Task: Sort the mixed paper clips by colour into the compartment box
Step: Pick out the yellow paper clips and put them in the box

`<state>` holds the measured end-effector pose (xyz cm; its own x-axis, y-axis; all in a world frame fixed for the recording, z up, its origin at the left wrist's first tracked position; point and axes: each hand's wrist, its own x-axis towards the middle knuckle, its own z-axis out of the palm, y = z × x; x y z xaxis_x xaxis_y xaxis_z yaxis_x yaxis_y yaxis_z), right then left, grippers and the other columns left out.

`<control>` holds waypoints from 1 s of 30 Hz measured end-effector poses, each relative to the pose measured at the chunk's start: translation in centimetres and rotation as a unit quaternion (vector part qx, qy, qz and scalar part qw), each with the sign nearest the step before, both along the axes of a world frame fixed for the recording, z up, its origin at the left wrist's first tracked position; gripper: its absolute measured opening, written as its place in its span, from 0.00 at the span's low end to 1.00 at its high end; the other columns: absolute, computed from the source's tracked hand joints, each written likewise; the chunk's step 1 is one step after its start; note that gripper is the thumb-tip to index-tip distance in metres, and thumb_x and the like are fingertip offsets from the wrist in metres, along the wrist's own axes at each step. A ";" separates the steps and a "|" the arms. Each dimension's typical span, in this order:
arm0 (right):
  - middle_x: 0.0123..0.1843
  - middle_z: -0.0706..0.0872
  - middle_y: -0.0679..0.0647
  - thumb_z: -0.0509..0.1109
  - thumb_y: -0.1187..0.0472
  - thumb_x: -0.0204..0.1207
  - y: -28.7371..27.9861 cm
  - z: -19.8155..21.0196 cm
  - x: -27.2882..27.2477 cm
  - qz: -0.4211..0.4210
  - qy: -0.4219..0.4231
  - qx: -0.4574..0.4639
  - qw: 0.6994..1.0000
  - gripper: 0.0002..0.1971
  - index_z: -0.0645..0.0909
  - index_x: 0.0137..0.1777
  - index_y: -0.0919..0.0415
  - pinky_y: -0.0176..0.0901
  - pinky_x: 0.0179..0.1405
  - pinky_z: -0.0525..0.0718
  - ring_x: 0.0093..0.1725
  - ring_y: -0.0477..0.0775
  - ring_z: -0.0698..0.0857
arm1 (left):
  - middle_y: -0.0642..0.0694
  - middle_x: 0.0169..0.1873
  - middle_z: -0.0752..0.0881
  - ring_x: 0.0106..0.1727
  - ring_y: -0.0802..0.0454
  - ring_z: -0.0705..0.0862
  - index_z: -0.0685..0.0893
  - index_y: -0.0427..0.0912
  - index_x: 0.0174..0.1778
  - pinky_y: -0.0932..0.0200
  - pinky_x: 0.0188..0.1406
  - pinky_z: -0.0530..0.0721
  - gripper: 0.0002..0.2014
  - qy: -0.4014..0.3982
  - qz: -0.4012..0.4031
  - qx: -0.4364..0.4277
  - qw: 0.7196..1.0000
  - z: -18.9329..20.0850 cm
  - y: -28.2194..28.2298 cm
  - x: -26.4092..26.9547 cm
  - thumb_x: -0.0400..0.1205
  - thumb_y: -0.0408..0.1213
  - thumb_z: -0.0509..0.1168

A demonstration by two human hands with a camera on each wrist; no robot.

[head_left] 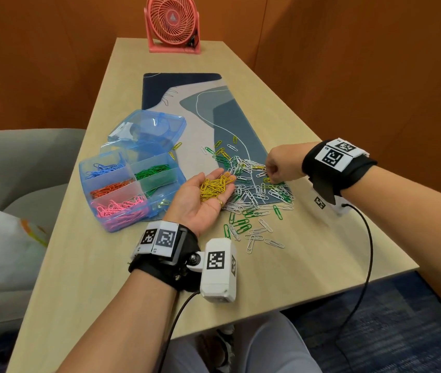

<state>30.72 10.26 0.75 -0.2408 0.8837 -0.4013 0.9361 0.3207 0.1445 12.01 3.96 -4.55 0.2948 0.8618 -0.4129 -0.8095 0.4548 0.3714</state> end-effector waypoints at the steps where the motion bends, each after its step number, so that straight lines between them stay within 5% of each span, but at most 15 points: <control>1: 0.39 0.82 0.54 0.66 0.59 0.79 0.0 0.0 0.1 0.001 -0.001 -0.004 1.000 0.06 0.83 0.45 0.60 0.41 0.38 0.74 0.40 0.54 0.77 | 0.34 0.48 0.82 0.71 0.37 0.75 0.79 0.26 0.49 0.46 0.65 0.75 0.21 0.001 -0.001 0.000 1.000 0.1 0.0 0.0 0.89 0.38 0.46; 5: 0.36 0.83 0.50 0.67 0.64 0.77 -0.1 0.9 -0.1 -0.015 0.078 0.002 0.997 0.03 0.81 0.43 0.58 0.40 0.36 0.75 0.38 0.51 0.78 | 0.33 0.47 0.82 0.60 0.37 0.80 0.78 0.26 0.48 0.47 0.69 0.73 0.20 0.006 -0.005 0.003 1.000 0.2 -0.1 0.0 0.89 0.38 0.46; 8: 0.34 0.86 0.47 0.70 0.66 0.76 -0.4 1.8 -1.4 -0.014 0.176 0.007 0.984 0.02 0.82 0.45 0.58 0.38 0.40 0.76 0.34 0.46 0.82 | 0.33 0.49 0.82 0.50 0.39 0.82 0.79 0.27 0.49 0.46 0.63 0.77 0.20 0.020 -0.006 0.005 1.000 0.1 0.0 0.1 0.89 0.38 0.46; 14: 0.34 0.89 0.49 0.72 0.62 0.77 -1.7 2.7 -5.1 0.045 0.271 -0.023 0.961 0.04 0.86 0.49 0.55 0.34 0.37 0.83 0.30 0.42 0.83 | 0.35 0.44 0.83 0.54 0.37 0.82 0.77 0.28 0.48 0.43 0.64 0.76 0.18 0.002 -0.004 0.002 1.000 -0.1 0.1 0.1 0.89 0.37 0.47; 20: 0.36 0.90 0.55 0.68 0.69 0.75 -1.3 2.7 -3.0 -0.015 0.191 0.048 0.980 0.06 0.87 0.43 0.61 0.37 0.35 0.83 0.29 0.46 0.84 | 0.31 0.50 0.81 0.52 0.36 0.81 0.79 0.26 0.48 0.44 0.63 0.76 0.20 0.014 -0.004 0.003 1.000 -0.2 0.1 0.1 0.89 0.37 0.47; 24: 0.32 0.87 0.52 0.74 0.67 0.71 -1.2 1.7 -1.0 -0.054 0.091 -0.007 0.994 0.05 0.87 0.36 0.58 0.35 0.28 0.78 0.26 0.47 0.79 | 0.31 0.50 0.81 0.54 0.35 0.81 0.79 0.27 0.48 0.44 0.65 0.76 0.19 0.020 -0.001 0.008 1.000 -0.3 0.1 0.2 0.89 0.36 0.47; 30: 0.36 0.88 0.55 0.75 0.61 0.71 -0.9 -0.1 -0.6 -0.054 0.107 -0.012 0.993 0.07 0.84 0.33 0.55 0.36 0.32 0.77 0.33 0.51 0.82 | 0.32 0.49 0.82 0.58 0.36 0.80 0.79 0.29 0.48 0.44 0.63 0.76 0.17 0.027 -0.001 0.012 1.000 0.0 0.0 0.1 0.88 0.33 0.47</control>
<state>30.16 9.36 0.70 -0.2268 0.9001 -0.3719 0.9737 0.2176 -0.0670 12.13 3.91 -4.58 0.2737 0.8715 -0.4068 -0.7875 0.4459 0.4254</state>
